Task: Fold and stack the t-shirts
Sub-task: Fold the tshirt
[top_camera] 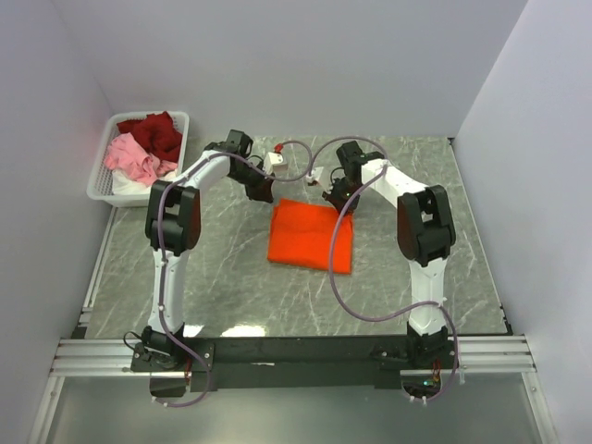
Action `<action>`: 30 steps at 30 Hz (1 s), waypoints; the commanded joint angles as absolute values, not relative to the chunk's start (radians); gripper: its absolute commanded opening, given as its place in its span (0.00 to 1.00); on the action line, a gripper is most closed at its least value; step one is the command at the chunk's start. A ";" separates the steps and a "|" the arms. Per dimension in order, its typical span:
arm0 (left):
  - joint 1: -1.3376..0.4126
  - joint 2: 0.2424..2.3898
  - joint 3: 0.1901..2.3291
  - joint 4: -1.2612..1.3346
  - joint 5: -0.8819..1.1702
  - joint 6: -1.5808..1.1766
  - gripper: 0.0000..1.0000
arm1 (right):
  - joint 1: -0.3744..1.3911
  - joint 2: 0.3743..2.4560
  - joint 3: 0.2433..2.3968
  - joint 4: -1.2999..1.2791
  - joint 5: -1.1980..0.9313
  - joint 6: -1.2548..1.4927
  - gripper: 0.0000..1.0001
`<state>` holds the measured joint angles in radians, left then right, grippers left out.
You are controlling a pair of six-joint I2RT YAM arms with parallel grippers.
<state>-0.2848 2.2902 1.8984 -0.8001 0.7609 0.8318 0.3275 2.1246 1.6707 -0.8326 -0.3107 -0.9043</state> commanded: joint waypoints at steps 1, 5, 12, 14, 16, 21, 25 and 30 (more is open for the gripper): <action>-0.281 2.240 1.916 -0.756 0.819 0.758 0.13 | 0.315 2.039 1.680 -0.759 -0.291 -0.871 0.00; -0.273 2.157 1.827 -0.689 0.862 0.704 0.20 | 0.313 1.991 1.700 -0.750 -0.325 -0.847 0.00; -0.229 2.046 1.720 -0.566 0.874 0.526 0.34 | 0.333 2.016 1.692 -0.709 -0.367 -0.769 0.00; -0.216 2.020 1.695 -0.555 0.867 0.493 0.38 | 0.333 2.034 1.678 -0.681 -0.365 -0.752 0.00; -0.206 1.997 1.669 -0.538 0.851 0.466 0.39 | 0.336 2.040 1.660 -0.623 -0.351 -0.733 0.00; -0.198 1.953 1.628 -0.522 0.857 0.385 0.43 | 0.334 2.086 1.700 -0.566 -0.247 -0.649 0.46; -0.198 1.911 1.600 -0.473 0.894 0.234 0.50 | 0.304 1.991 1.716 -0.528 -0.212 -0.583 0.86; -0.193 1.809 1.467 -0.355 0.887 -0.078 0.63 | 0.296 1.879 1.825 -0.708 -0.258 -0.359 0.89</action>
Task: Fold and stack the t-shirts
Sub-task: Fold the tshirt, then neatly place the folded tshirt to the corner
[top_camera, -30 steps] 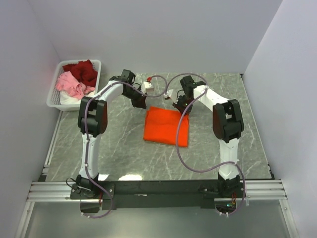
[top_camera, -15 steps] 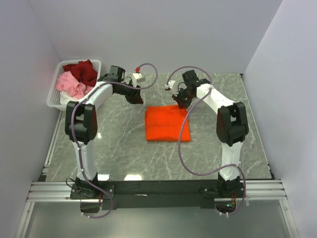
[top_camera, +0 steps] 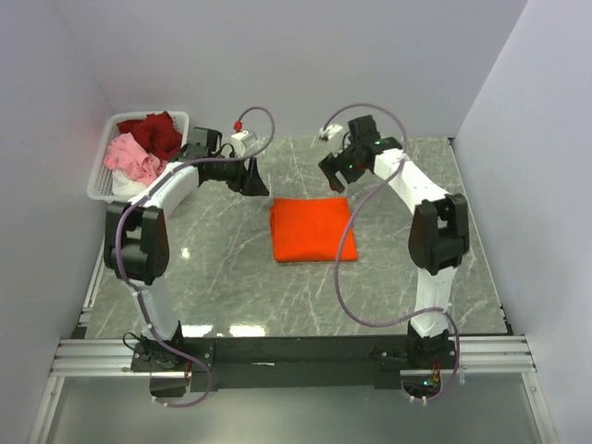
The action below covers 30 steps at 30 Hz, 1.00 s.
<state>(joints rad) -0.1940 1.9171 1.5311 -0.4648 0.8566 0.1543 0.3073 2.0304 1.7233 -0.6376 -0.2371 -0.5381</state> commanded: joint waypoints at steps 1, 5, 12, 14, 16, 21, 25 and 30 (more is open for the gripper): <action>-0.192 1.763 1.444 -0.329 0.867 -0.124 0.71 | 0.298 1.838 1.818 -0.733 -0.268 -0.304 0.89; -0.189 1.674 1.387 -0.288 0.729 -0.268 0.99 | 0.371 1.720 1.645 -0.746 -0.208 -0.030 0.90; -0.176 1.620 1.370 -0.354 0.572 -0.291 0.99 | 0.589 1.736 1.505 -0.698 -0.121 0.095 0.91; -0.173 1.615 1.368 -0.370 0.574 -0.279 0.99 | 0.629 1.822 1.543 -0.701 -0.111 0.106 0.91; -0.170 1.623 1.384 -0.415 0.565 -0.249 1.00 | 0.656 1.902 1.578 -0.700 -0.063 0.098 0.91; -0.158 1.643 1.425 -0.477 0.541 -0.207 1.00 | 0.661 2.080 1.708 -0.811 -0.011 0.084 0.92; -0.147 1.663 1.456 -0.495 0.538 -0.170 0.99 | 0.605 2.157 1.756 -0.888 -0.037 0.014 0.93; -0.118 1.700 1.509 -0.537 0.545 -0.143 1.00 | 0.419 2.102 1.686 -0.949 -0.064 -0.136 0.95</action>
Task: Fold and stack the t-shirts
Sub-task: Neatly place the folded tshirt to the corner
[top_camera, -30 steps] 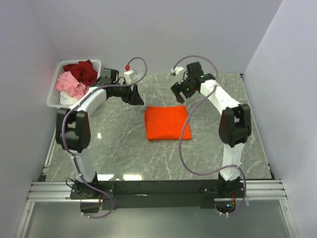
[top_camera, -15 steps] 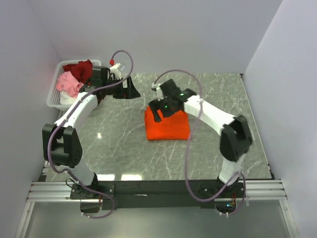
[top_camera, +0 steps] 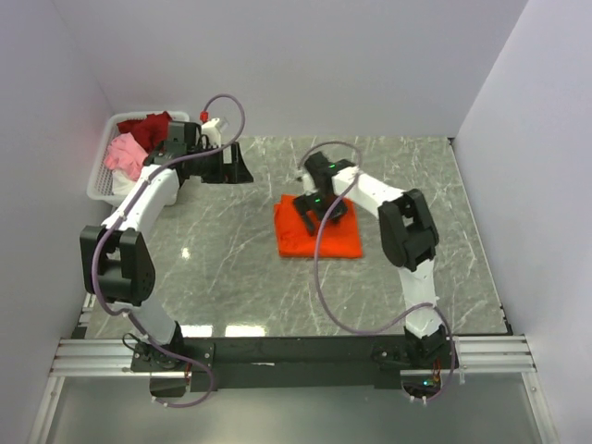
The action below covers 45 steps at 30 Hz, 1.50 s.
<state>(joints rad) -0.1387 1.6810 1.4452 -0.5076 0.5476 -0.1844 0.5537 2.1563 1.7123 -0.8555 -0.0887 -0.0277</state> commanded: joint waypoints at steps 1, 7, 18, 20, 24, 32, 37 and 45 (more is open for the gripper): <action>-0.115 1.704 1.517 -0.541 0.546 -0.129 0.99 | 0.388 2.094 1.681 -0.959 -0.064 -0.188 0.96; -0.086 1.738 1.565 -0.587 0.564 -0.083 0.99 | 0.123 2.114 1.747 -1.035 -0.034 -0.388 0.96; -0.067 1.779 1.623 -0.627 0.575 -0.037 0.99 | -0.139 2.249 1.991 -1.012 0.091 -0.586 0.96; -0.066 1.785 1.634 -0.632 0.581 -0.035 0.99 | -0.155 2.237 2.038 -1.029 0.066 -0.568 0.96; -0.066 1.798 1.667 -0.644 0.583 -0.037 0.99 | -0.138 2.094 2.037 -1.084 -0.084 -0.455 0.95; -0.064 1.792 1.666 -0.634 0.594 -0.066 0.99 | 0.087 1.813 1.624 -0.965 -0.074 -0.261 0.95; -0.066 1.795 1.661 -0.626 0.604 -0.098 0.99 | 0.100 1.850 1.572 -0.897 -0.045 -0.163 0.93; -0.064 1.802 1.680 -0.635 0.597 -0.101 0.99 | 0.042 2.060 1.641 -0.865 0.028 -0.167 0.88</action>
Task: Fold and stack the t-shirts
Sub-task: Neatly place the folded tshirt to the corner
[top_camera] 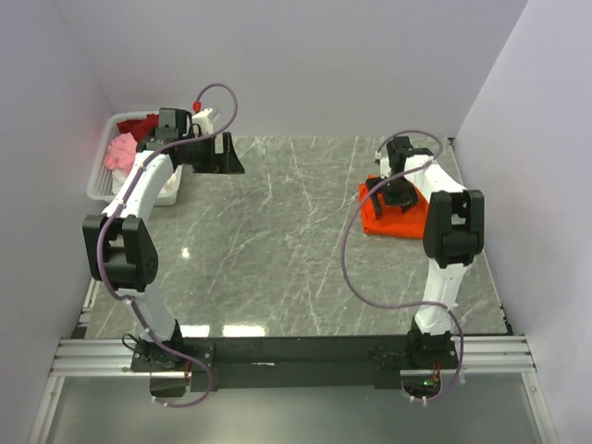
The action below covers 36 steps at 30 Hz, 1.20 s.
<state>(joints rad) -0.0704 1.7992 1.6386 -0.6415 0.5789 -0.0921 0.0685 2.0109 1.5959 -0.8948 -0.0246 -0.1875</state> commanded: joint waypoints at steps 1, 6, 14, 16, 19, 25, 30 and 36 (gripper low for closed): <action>-0.064 1.804 1.681 -0.634 0.597 -0.100 1.00 | 0.028 2.086 1.658 -0.871 0.035 -0.169 0.87; -0.066 1.805 1.686 -0.644 0.592 -0.094 0.99 | -0.075 2.221 1.719 -0.896 0.083 -0.193 0.68; -0.064 1.805 1.687 -0.663 0.575 -0.060 0.99 | -0.230 2.305 1.877 -0.916 0.074 -0.307 0.69; -0.064 1.812 1.697 -0.666 0.581 -0.057 0.99 | -0.262 2.330 1.948 -0.925 0.072 -0.347 0.69; -0.064 1.828 1.721 -0.678 0.584 -0.054 0.99 | -0.282 2.347 2.035 -0.943 0.055 -0.383 0.70; -0.064 1.832 1.729 -0.670 0.595 -0.067 0.99 | -0.279 2.169 2.017 -0.972 -0.086 -0.358 0.80; -0.066 1.832 1.720 -0.650 0.614 -0.094 0.99 | -0.278 1.978 1.847 -0.983 -0.111 -0.316 0.82; -0.066 1.845 1.736 -0.653 0.627 -0.103 0.99 | -0.320 1.899 1.594 -0.937 0.026 -0.353 0.82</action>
<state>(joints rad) -0.0704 1.8347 1.6901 -0.6750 0.5938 -0.0914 -0.2844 1.8908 1.6783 -0.9531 -0.0460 -0.3393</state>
